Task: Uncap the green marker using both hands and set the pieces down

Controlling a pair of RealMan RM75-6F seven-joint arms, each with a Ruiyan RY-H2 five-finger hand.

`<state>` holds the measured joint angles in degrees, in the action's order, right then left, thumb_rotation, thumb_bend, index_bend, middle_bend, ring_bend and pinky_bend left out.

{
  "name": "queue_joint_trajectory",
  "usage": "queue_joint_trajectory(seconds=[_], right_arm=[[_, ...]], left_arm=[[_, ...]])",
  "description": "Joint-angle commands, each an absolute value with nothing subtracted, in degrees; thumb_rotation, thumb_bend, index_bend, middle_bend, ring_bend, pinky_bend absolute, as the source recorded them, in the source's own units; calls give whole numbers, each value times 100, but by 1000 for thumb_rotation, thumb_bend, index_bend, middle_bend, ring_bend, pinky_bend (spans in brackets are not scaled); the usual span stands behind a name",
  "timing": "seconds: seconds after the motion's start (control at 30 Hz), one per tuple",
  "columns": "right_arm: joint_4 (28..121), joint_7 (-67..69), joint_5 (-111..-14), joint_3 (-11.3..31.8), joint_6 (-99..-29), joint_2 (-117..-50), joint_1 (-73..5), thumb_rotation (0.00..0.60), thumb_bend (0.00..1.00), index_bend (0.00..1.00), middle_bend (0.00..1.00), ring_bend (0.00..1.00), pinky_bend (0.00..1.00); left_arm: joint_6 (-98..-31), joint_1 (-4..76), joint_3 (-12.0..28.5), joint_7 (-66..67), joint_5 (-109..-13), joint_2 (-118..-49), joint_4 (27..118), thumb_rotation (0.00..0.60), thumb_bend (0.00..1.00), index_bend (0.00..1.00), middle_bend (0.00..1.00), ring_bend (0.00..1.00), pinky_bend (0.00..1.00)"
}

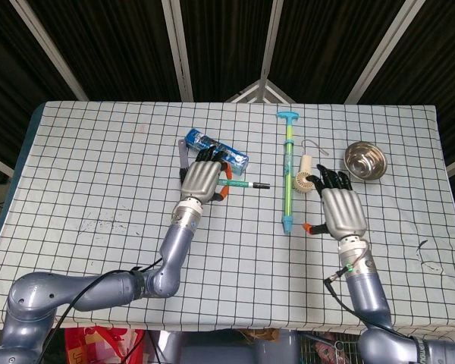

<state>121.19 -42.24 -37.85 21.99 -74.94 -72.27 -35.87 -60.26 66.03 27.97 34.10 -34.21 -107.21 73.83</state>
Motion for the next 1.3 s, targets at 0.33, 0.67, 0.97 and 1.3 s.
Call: queue_joint_trajectory(seconds=[0.33, 0.67, 0.97, 1.3], right_arm=[[11661, -4755, -3113, 2493, -7913, -8206, -4577, 600, 117, 285, 62, 78, 45], [10963, -4742, -2559, 2843, -7874, -8529, -5095, 600, 117, 314, 62, 88, 45], [10398, -4745, -2216, 2838, -7822, -8733, -5344, 600, 126, 387, 63, 101, 45], [10087, -4623, -2103, 2786, -7747, -8822, -5427, 600, 174, 446, 64, 107, 45]], left_arm=[[-5992, 6637, 2821, 3030, -3706, -10859, 7156, 600, 547, 638, 164, 0, 0], [-6054, 6654, 2805, 3122, -3674, -10833, 7303, 600, 547, 639, 165, 0, 0], [-6003, 6659, 2808, 3030, -3668, -10864, 7275, 600, 547, 641, 167, 0, 0], [-5925, 6650, 2823, 2865, -3726, -10874, 7201, 600, 547, 646, 170, 0, 0]])
